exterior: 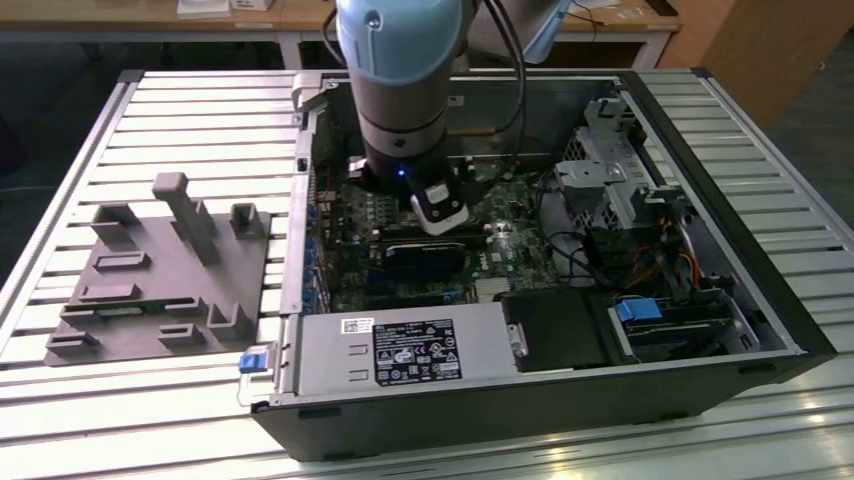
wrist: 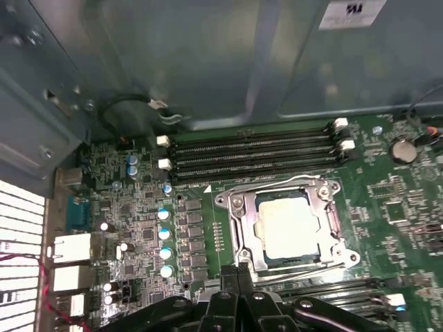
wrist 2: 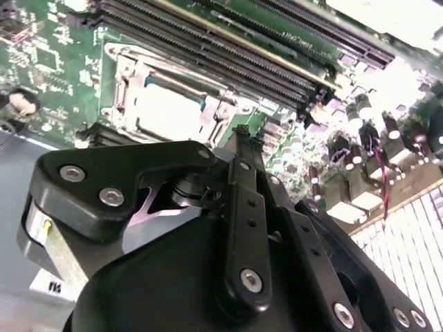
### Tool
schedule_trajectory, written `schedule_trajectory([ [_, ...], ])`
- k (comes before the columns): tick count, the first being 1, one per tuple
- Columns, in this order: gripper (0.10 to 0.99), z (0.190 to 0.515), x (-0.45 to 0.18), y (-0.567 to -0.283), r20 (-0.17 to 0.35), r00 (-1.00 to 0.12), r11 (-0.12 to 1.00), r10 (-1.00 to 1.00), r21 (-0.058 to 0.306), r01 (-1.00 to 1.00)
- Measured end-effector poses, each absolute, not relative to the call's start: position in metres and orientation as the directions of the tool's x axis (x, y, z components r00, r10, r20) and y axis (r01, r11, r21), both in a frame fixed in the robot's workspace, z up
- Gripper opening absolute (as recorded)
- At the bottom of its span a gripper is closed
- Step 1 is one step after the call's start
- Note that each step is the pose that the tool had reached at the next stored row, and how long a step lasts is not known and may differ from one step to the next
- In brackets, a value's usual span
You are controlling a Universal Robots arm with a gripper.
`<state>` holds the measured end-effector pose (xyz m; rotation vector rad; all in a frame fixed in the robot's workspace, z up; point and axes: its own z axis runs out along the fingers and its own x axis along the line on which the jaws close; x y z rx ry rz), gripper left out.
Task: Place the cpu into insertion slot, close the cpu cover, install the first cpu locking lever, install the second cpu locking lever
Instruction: 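Install the second cpu locking lever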
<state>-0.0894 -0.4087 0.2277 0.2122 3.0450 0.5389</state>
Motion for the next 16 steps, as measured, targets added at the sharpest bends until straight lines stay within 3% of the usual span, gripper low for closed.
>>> schedule_trajectory([
  [6,0.102,0.230,-0.089,-0.409,-0.028,-0.989,0.953,0.143,0.275,0.130],
  [16,0.102,0.230,-0.073,-0.409,-0.022,-0.988,0.956,0.150,0.257,0.140],
])
